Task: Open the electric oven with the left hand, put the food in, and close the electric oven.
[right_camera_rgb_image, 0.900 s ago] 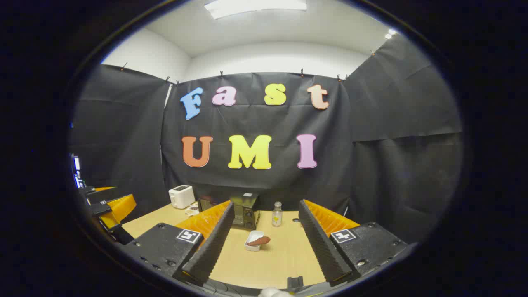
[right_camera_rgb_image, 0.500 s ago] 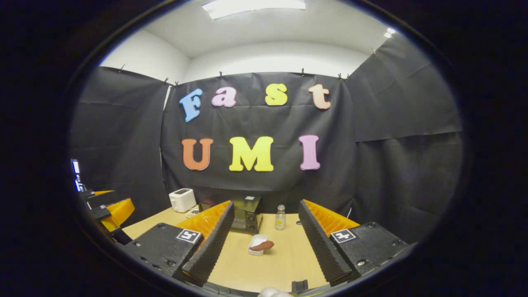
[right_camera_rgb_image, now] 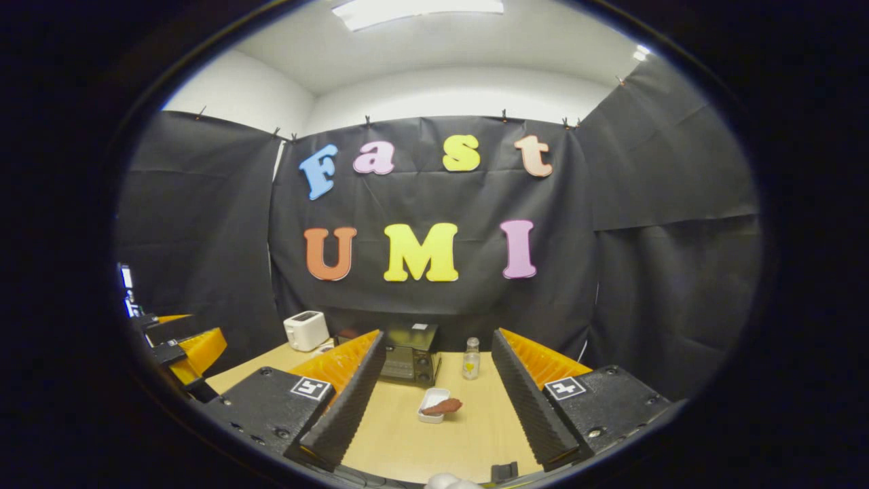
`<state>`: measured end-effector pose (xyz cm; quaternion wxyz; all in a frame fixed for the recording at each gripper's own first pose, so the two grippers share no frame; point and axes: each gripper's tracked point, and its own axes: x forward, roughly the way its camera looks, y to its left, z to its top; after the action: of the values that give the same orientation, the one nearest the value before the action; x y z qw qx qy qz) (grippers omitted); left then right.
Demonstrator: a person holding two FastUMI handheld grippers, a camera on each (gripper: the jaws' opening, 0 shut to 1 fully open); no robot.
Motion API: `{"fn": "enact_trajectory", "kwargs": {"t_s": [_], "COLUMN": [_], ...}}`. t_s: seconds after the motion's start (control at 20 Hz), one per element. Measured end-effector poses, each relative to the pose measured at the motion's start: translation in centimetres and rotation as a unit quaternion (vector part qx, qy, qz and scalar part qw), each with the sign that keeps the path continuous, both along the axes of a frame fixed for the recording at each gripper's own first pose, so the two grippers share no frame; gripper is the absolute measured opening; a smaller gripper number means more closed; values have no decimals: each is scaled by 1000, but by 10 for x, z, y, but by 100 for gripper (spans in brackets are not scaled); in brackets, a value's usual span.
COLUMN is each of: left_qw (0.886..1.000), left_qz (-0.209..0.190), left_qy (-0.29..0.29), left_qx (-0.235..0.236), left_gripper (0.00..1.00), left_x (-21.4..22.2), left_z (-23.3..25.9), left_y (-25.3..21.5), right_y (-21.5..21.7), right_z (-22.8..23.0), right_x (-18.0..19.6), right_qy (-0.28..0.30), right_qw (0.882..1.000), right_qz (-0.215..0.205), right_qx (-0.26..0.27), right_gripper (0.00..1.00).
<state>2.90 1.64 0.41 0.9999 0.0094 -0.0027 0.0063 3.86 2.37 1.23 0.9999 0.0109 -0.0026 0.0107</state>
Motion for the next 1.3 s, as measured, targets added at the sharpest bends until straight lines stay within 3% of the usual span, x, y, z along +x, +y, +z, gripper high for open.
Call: {"fn": "enact_trajectory", "kwargs": {"t_s": [0.45,0.65,1.05,1.3], "left_qw": [1000,999,999,998], "left_qz": [-30,-43,-40,-57], "left_qy": [3,8,14,34], "left_qx": [2,-3,5,1], "left_gripper": [96,95,95,96], "left_x": [25,58,188,282], "left_z": [-7,-14,-36,-81], "left_y": [-12,-30,-59,-75], "right_y": [-22,-42,-76,-89], "right_z": [-3,-4,-26,-40], "right_x": [0,4,55,96], "right_qy": [-5,-6,21,38], "right_qw": [999,999,1000,999], "right_qz": [-36,-48,-6,18], "right_qx": [-9,-13,-12,-14], "right_gripper": [99,99,99,100]}}
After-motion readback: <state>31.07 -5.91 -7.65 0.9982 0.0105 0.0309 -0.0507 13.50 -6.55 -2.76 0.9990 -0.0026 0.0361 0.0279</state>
